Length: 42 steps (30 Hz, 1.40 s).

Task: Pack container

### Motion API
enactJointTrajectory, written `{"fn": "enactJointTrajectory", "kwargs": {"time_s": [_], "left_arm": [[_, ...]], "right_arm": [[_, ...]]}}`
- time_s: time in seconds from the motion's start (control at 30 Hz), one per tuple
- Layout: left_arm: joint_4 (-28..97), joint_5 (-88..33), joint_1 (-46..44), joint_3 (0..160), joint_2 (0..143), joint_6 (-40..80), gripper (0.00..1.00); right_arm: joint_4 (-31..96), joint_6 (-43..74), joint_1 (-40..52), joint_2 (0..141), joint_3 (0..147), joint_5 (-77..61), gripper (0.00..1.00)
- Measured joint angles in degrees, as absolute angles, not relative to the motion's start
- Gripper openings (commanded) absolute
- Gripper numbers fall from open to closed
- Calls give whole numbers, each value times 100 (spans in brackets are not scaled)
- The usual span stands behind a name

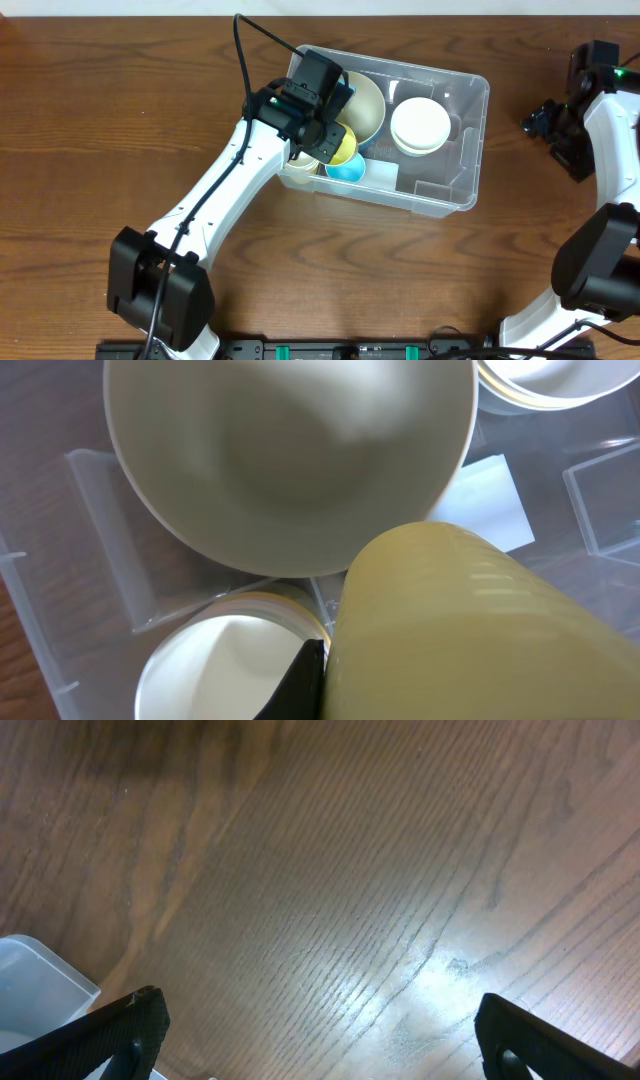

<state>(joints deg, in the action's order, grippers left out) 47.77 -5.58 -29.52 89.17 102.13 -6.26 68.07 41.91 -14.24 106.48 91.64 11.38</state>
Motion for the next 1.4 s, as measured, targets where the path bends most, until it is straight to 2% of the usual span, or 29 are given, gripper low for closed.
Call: {"fn": "enactJointTrajectory", "kwargs": {"time_s": [0.47, 0.5, 0.53, 0.8, 0.83, 0.9, 0.93, 1.23, 1.4], "left_arm": [[4978, -558, -2952, 8917, 10213, -626, 7], [4978, -558, -2952, 8917, 10213, -626, 7], [4980, -561, -2952, 8917, 10213, -626, 12], [5022, -626, -2952, 8917, 10213, -628, 14], [5022, -626, -2952, 8917, 10213, -628, 17], [5019, -637, -2952, 8917, 10213, -668, 44], [5017, -648, -2952, 8917, 10213, -659, 51], [4875, -585, -2923, 8919, 10097, -489, 88], [4945, -368, -2633, 8923, 9161, -272, 98]], "right_arm": [[6807, 4191, -1424, 10648, 9164, 1138, 99], [6805, 4191, -1424, 10648, 9164, 1138, 99], [6807, 4191, -1424, 10648, 9164, 1138, 99], [6805, 4191, -1424, 10648, 9164, 1138, 99], [6805, 4191, -1424, 10648, 9164, 1138, 99], [6805, 4191, -1424, 10648, 9164, 1138, 99], [6805, 4191, -1424, 10648, 9164, 1138, 99], [6805, 4191, -1424, 10648, 9164, 1138, 99], [6805, 4191, -1424, 10648, 9164, 1138, 99]]}}
